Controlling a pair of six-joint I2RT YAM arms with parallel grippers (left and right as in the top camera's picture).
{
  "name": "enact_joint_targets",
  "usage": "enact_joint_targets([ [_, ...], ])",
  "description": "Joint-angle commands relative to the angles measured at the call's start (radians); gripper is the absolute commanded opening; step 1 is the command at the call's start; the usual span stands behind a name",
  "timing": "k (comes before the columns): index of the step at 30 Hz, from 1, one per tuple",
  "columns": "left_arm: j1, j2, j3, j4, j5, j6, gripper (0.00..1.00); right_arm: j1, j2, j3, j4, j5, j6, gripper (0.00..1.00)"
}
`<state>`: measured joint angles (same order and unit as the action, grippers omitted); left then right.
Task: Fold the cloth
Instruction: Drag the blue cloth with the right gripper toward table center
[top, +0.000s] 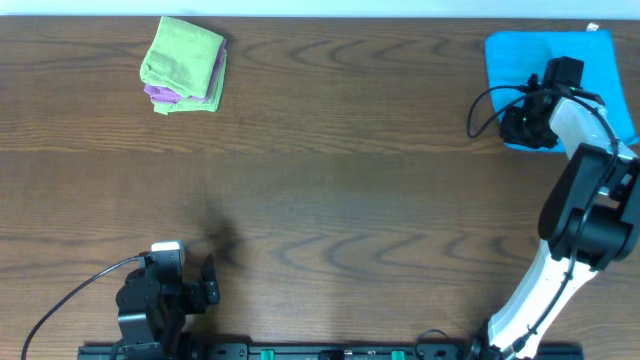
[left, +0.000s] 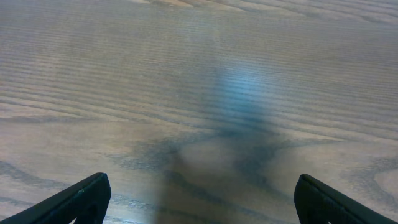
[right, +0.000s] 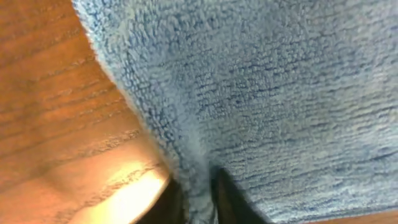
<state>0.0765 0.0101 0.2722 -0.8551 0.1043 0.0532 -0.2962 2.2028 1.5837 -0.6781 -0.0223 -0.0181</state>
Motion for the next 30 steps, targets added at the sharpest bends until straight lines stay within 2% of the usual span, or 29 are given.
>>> enact_joint_targets([
  [1, -0.005, -0.006, -0.031, -0.038, -0.011, 0.014, 0.95, 0.015, 0.075, -0.028, -0.030, -0.062, 0.002, 0.01],
  [11, -0.005, -0.006, -0.031, -0.038, -0.011, 0.014, 0.95, 0.142, 0.075, -0.028, -0.103, -0.131, -0.006, 0.01],
  [21, -0.005, -0.006, -0.031, -0.038, -0.011, 0.014, 0.95, 0.409, 0.075, -0.028, -0.186, -0.233, -0.005, 0.01],
  [30, -0.005, -0.006, -0.031, -0.038, -0.011, 0.014, 0.95, 0.665, 0.075, -0.028, -0.192, -0.319, 0.021, 0.02],
])
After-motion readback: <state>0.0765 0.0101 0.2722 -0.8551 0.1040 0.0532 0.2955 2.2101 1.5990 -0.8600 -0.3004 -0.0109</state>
